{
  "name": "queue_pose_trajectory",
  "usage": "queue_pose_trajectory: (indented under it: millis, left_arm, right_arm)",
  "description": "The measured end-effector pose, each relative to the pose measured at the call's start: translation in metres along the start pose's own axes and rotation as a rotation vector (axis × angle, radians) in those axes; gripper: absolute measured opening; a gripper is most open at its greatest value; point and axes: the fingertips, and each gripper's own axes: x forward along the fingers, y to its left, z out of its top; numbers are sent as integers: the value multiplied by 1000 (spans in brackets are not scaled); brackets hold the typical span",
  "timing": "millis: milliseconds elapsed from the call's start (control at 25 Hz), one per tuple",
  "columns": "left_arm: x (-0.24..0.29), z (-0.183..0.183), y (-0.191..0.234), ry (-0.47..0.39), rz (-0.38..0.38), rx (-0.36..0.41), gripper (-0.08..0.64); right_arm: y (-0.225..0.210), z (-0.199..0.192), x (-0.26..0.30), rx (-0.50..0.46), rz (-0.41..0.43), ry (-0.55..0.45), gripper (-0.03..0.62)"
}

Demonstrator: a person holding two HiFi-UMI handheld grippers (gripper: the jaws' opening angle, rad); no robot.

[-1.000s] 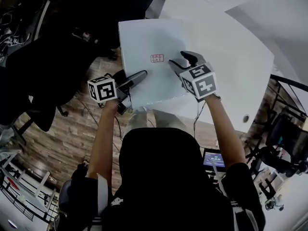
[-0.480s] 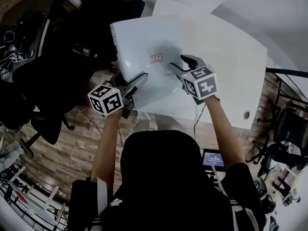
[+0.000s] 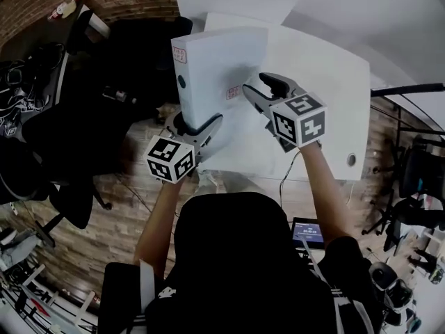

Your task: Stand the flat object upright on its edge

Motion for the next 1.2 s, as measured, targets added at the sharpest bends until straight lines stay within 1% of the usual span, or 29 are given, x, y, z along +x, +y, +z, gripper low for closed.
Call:
queue_pose_trajectory:
  millis: [120,240,480,560,680,760,880,1000,1120,1200]
  left_arm:
    - [5,2,-11,7,2,50,344]
    - [9,5,-20,10,25,83,344]
    - [13,8,-41,8,63,164,344]
    - [14,8,-48,9,66,194,344]
    - [15,6,-55,12,65,239,344]
    - [14,5,-61,14,61,265,344]
    - [14,4,-70,15,51,310,344]
    - [12,2,-74,13,45,342,344]
    - [9,-1,-73,10,47,354,344]
    - [6,-3,-73,9,46,367,345]
  right_arm:
    - [-4,28,-22,2,-17,-71,238]
    - [-4,57,-42,-18,-25,-137,238]
    - [27,100,-73,-125,20,-221,238]
    - [34,111,-77,-139,31,-243,238]
    - [31,127,-83,-81,51,-290,238]
    - [21,135,-86,-32,44,-312,238]
    - [10,140,-86,20,37,-315,238]
    - [8,137,-81,78,48,-309,238]
    - [7,130,-77,188,79,-295,238]
    - [2,121,-75,271,83,-274,238]
